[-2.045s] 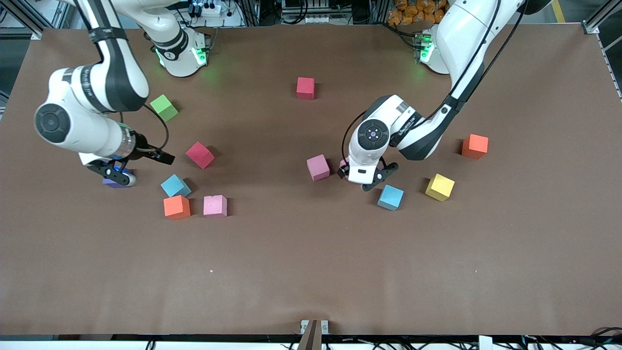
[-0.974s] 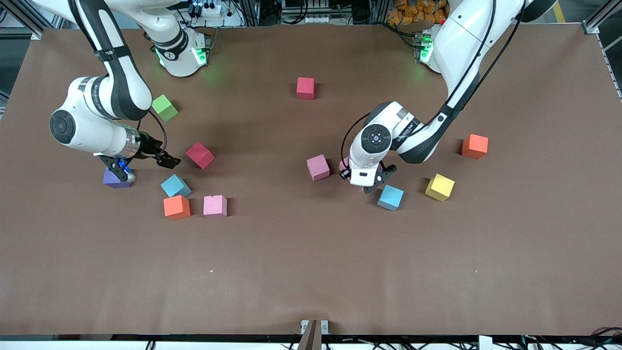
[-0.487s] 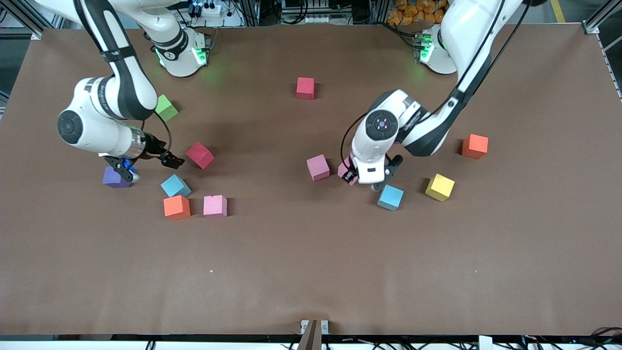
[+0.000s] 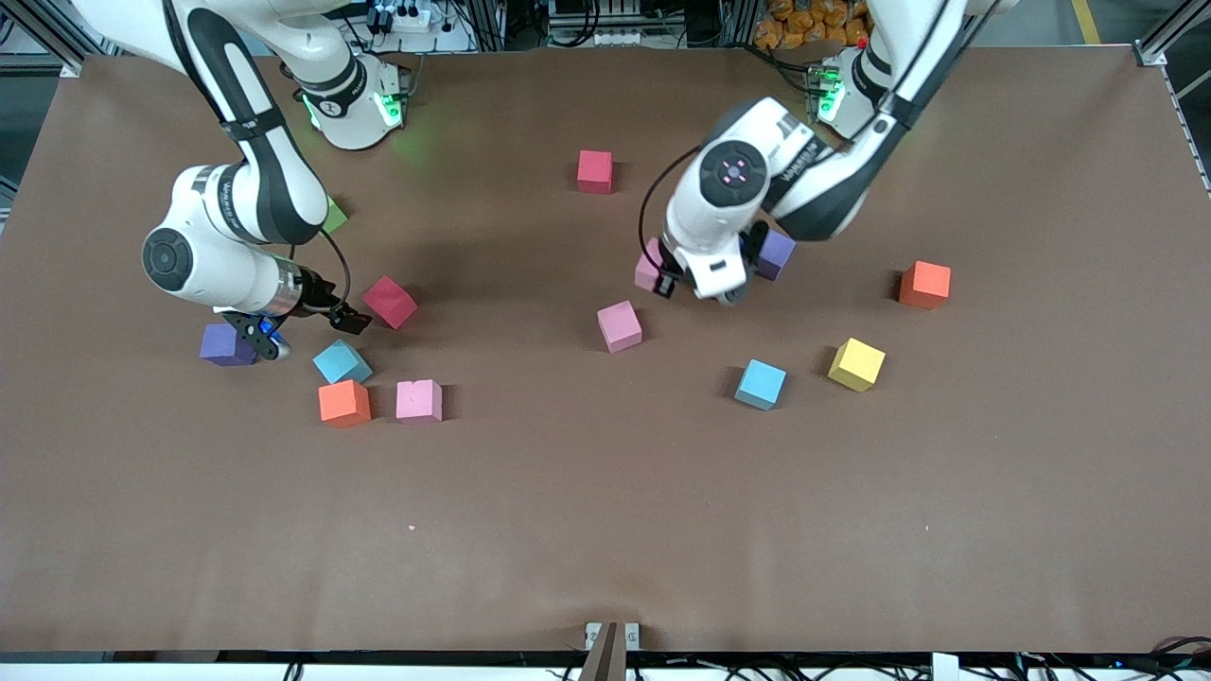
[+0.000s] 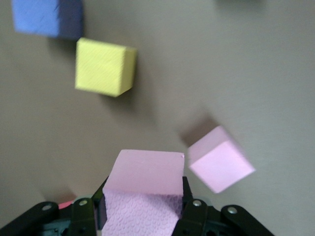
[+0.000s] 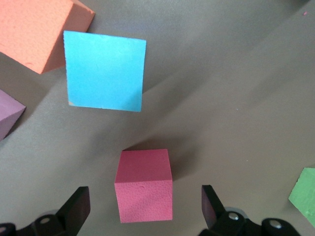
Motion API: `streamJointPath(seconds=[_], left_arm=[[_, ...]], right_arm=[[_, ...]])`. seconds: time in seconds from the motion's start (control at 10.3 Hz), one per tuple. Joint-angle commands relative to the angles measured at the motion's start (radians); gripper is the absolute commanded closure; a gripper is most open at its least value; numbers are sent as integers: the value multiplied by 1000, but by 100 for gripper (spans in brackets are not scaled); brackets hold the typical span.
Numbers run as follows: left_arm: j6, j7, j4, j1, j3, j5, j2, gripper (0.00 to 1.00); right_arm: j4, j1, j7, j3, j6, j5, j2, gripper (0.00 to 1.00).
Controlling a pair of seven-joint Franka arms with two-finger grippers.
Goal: Form number 2 with 11 blocks
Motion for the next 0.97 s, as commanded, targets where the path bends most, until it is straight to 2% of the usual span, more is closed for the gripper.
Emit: streamJointPath(seconds=[0.0,0.19,0.29,0.58,0.88], left_arm=[[84,-179,-171,7,-74,-26,-82,100],[132,-277,-279,10,-138,-33,-110,100],[203,-319,-343,10,-148,-39,-132,100],[255,-353,-377,1,-174,-107,-112,100],[310,-377,-416,-45,-174,-138,-92,100]], right_arm=[[-3,5,12,-1,2,13,-7,0],[-1,26,14,-1,11,13,2,0],[-1,28,15,-1,14,13,16,0],[-4,86,114,-1,15,13,27,0],[-30,123,119,-1,89,11,47,0]])
